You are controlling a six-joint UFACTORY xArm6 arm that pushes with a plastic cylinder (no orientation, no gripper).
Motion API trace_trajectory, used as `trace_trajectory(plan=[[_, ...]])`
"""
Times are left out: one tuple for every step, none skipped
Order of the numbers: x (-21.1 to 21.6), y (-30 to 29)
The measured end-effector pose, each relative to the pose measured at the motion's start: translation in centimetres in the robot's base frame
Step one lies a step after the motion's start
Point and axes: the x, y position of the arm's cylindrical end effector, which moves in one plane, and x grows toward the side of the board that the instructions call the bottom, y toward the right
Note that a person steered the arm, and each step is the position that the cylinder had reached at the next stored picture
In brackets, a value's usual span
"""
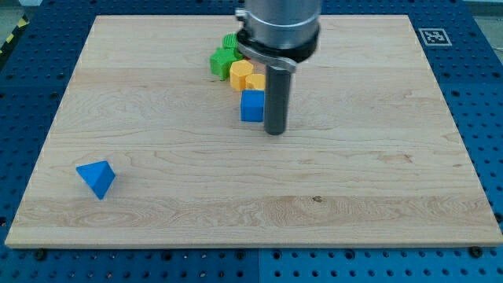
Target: Push the triangle into the left of blue cube
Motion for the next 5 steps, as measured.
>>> trace_trajectory(plan=[[4.5, -1.7], [9.4, -7.8], [13.6, -15.9], [14.4, -25.0], [12.0, -28.6]])
